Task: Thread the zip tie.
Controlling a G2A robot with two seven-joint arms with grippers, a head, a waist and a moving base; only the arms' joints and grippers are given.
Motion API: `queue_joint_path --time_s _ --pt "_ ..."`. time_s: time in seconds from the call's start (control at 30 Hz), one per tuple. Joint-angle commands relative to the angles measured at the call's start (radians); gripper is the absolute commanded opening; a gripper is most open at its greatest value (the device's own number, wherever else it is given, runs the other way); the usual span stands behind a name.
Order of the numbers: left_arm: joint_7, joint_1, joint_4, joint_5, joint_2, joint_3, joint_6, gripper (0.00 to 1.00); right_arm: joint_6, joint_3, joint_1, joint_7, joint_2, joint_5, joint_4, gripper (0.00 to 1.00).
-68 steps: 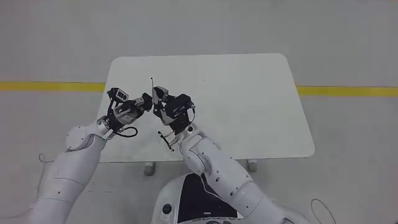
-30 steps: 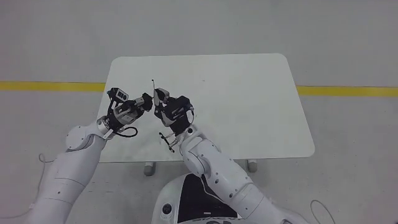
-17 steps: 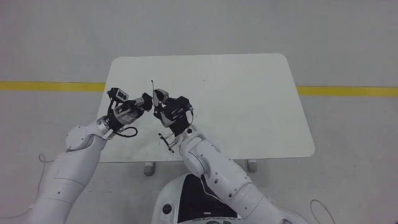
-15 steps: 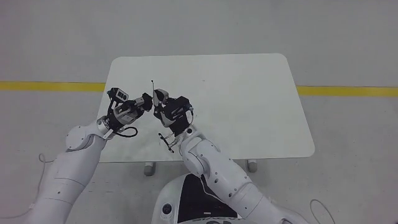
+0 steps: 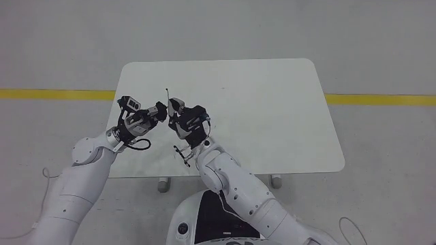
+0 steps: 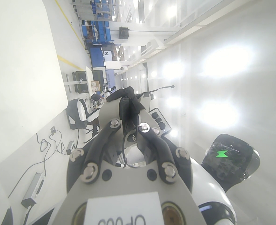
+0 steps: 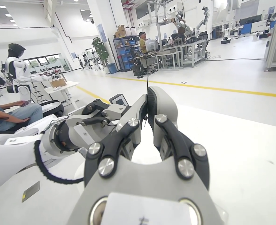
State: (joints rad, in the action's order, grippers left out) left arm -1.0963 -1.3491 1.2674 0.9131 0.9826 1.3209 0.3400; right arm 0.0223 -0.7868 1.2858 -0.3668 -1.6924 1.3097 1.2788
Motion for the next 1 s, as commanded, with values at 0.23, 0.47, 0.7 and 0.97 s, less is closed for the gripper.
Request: queue_joint_path --time_s 0.23,0.47,0.7,0.97 --pt "0.0 0.0 0.0 0.0 0.0 0.0 0.0 0.0 0.006 -0.003 0.005 0.015 0.0 0.006 0.003 0.0" --pt "0.0 0.0 0.0 0.0 0.0 0.0 0.0 0.0 0.02 -0.01 0.021 0.023 0.005 0.027 0.027 1.0" --pt "0.0 0.0 0.0 0.0 0.0 0.0 0.0 0.0 -0.012 -0.043 0.061 0.028 0.026 0.076 0.068 1.0" --pt "0.0 0.0 0.0 0.0 0.0 0.0 0.0 0.0 -0.011 -0.044 0.06 0.028 0.027 0.087 0.07 1.0"
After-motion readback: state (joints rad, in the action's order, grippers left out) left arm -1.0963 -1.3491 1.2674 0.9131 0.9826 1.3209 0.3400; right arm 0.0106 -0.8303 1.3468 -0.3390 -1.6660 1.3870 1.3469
